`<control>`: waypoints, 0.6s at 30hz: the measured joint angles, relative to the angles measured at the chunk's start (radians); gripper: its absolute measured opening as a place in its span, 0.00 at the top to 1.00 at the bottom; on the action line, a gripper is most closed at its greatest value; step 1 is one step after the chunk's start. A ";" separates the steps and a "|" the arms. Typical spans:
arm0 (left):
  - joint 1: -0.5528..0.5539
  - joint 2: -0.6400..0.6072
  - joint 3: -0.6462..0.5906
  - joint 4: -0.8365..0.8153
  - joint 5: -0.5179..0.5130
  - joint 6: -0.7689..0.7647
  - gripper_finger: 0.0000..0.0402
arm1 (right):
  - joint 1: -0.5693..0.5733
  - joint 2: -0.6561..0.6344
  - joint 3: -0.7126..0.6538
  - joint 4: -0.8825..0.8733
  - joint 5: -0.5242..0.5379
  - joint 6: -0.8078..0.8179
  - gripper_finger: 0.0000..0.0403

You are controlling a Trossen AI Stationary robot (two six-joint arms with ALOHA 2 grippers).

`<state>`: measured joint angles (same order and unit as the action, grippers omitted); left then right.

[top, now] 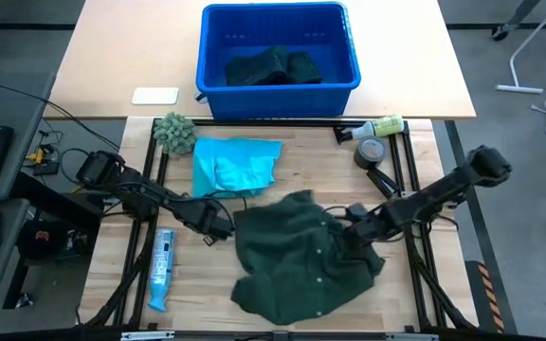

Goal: Fold laundry
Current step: Fold the green polo shirt from the blue laundry bin

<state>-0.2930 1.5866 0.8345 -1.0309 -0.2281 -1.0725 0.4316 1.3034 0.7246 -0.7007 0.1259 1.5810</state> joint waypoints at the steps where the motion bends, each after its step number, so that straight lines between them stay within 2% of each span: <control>1: 0.007 -0.011 0.001 0.004 -0.013 -0.015 1.00 | 0.000 -0.037 0.000 -0.006 0.037 0.000 1.00; 6: 0.040 -0.071 0.041 0.017 -0.095 -0.046 1.00 | -0.011 -0.217 0.000 0.004 0.291 -0.040 1.00; 8: 0.040 -0.115 0.072 0.087 -0.148 -0.016 1.00 | -0.023 -0.277 0.000 0.012 0.320 -0.075 1.00; 10: 0.036 -0.157 0.086 0.255 -0.163 0.063 1.00 | -0.029 -0.321 0.001 0.010 0.292 -0.131 1.00; 13: 0.035 -0.164 0.088 0.520 -0.083 0.227 1.00 | -0.021 -0.342 0.002 -0.011 0.183 -0.196 1.00; 15: 0.035 -0.124 0.091 0.617 -0.033 0.285 1.00 | -0.001 -0.337 0.002 0.006 0.106 -0.212 1.00; 18: 0.038 -0.025 0.138 0.640 0.001 0.314 1.00 | 0.054 -0.296 0.002 0.081 -0.018 -0.210 1.00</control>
<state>-0.2549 1.5620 0.9730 -0.3905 -0.2267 -0.7582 0.4860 1.0074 0.7261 -0.6198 0.1079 1.3708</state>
